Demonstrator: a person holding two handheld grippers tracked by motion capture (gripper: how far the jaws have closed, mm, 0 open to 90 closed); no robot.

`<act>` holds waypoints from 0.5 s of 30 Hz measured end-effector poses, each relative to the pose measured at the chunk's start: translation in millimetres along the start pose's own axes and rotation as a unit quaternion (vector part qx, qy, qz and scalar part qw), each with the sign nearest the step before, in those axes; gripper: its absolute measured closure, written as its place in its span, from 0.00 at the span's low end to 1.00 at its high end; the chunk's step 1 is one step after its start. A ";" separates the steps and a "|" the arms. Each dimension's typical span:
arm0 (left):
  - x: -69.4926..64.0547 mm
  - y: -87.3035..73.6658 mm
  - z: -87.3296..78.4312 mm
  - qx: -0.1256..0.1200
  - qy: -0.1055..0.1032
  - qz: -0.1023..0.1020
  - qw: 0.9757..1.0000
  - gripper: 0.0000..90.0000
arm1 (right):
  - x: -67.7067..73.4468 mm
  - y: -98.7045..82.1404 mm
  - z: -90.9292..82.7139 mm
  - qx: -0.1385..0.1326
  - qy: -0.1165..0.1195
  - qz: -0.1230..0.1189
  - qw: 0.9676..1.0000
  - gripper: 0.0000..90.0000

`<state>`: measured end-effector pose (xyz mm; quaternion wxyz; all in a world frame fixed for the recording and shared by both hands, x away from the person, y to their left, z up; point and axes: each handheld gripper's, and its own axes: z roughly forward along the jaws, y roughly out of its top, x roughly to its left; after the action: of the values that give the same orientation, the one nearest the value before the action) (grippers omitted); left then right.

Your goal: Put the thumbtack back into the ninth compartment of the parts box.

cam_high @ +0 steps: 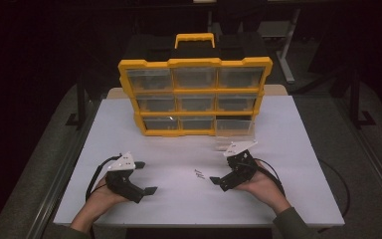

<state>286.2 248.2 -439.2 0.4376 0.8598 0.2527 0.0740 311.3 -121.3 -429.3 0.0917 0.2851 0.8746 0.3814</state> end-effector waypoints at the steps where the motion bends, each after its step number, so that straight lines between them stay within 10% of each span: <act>1: 0.0 0.1 0.1 0.000 -0.001 -0.001 1.000 0.00 | 0.0 1.1 0.6 -0.001 0.000 -0.001 1.000 0.00; 15: 0.6 0.0 0.3 0.002 -0.005 -0.004 1.000 0.00 | 0.0 14.0 7.2 0.003 0.004 -0.001 1.000 0.13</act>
<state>286.9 248.3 -439.4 0.4376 0.8598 0.2542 0.0676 320.1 -109.2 -424.2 0.0876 0.2828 0.8763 0.3802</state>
